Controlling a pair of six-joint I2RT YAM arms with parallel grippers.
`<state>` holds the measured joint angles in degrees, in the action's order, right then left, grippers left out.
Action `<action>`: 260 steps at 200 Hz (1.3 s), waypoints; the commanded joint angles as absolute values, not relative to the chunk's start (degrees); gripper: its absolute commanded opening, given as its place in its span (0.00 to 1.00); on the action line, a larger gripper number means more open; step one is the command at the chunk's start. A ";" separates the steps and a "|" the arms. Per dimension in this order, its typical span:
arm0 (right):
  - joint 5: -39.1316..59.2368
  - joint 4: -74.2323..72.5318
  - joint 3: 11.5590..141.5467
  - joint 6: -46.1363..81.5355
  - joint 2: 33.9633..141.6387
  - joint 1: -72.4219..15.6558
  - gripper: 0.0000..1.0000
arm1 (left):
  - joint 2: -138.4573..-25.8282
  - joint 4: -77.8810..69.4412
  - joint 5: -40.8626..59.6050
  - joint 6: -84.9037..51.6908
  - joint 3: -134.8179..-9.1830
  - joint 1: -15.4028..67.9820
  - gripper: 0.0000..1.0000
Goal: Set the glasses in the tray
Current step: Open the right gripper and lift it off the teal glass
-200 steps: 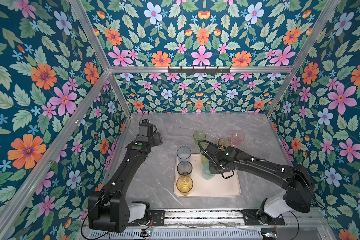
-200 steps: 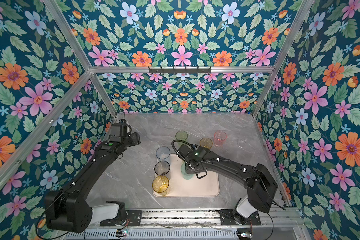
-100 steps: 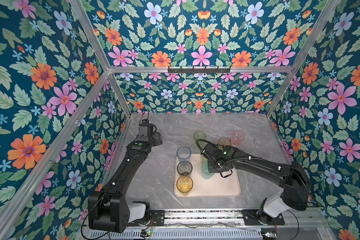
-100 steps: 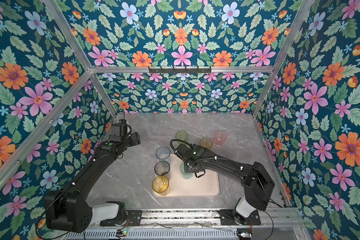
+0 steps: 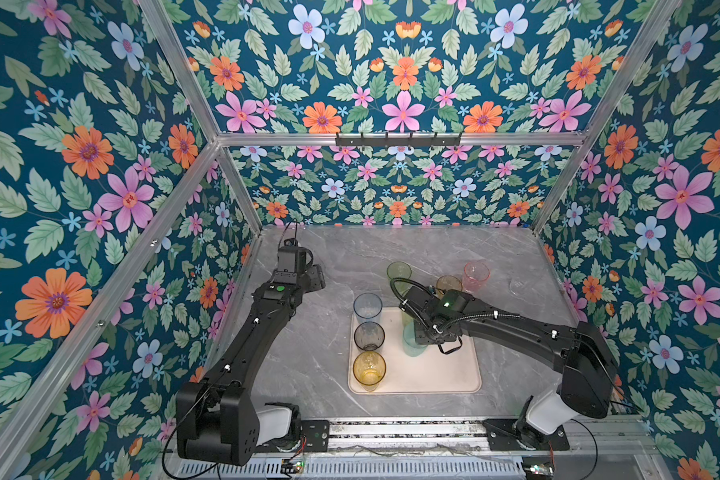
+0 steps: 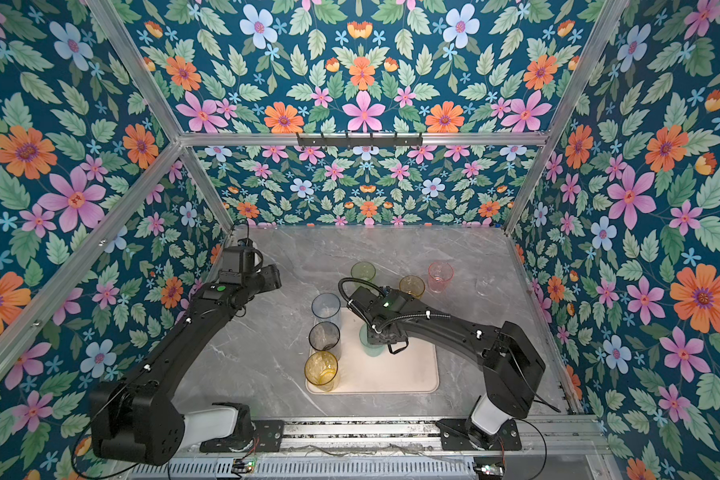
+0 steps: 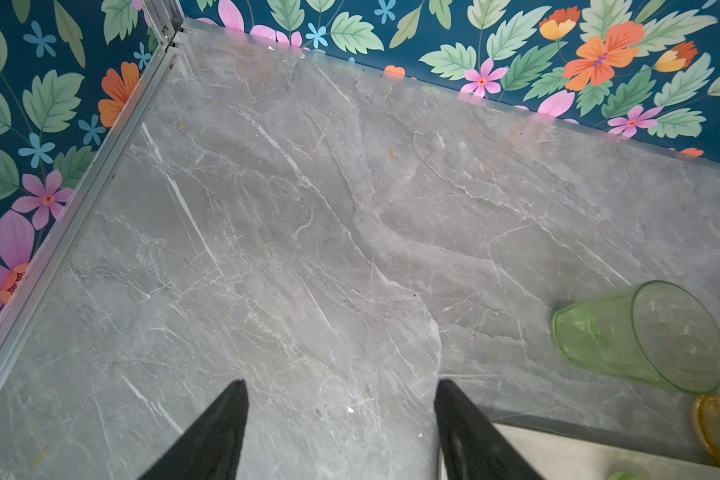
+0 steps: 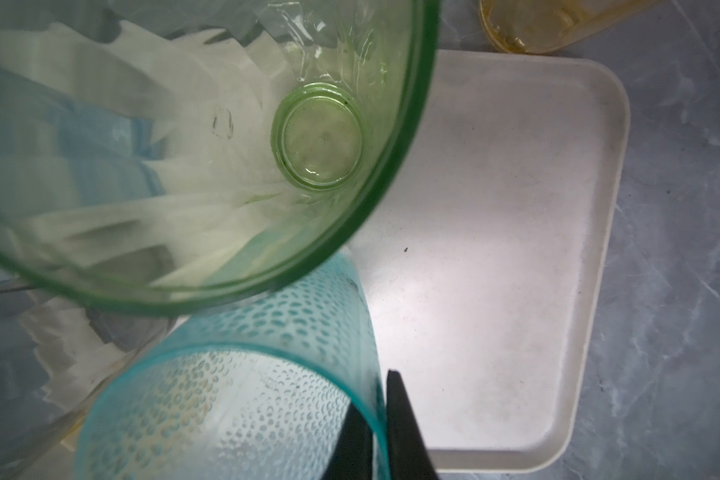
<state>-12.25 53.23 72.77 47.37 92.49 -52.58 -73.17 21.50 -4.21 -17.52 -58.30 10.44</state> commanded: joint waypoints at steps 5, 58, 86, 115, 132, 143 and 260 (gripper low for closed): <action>-14.27 55.61 73.58 48.52 93.01 -52.65 0.05 | -73.21 21.45 -4.04 -17.30 -58.54 10.37 0.74; -14.24 56.97 74.73 48.59 94.49 -52.65 0.07 | -73.21 21.45 -3.93 -17.27 -58.53 10.36 0.74; -14.07 56.61 74.38 48.69 94.35 -52.62 0.15 | -73.19 21.45 -4.15 -17.30 -58.54 10.37 0.74; -14.22 56.52 74.43 48.74 93.93 -52.65 0.21 | -73.21 21.45 -4.22 -17.29 -58.54 10.37 0.74; -14.20 56.51 74.36 48.87 93.59 -52.65 0.25 | -73.21 21.52 -4.13 -17.31 -58.54 10.37 0.74; -14.12 56.51 74.40 48.87 93.32 -52.65 0.28 | -73.21 21.47 -4.13 -17.25 -58.54 10.37 0.74; -16.32 60.82 80.41 45.56 86.59 -52.62 0.40 | -73.04 21.53 -4.48 -17.15 -58.58 10.37 0.74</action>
<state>-13.98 58.17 79.15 46.85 88.14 -52.56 -73.17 21.50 -4.03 -17.52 -58.30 10.44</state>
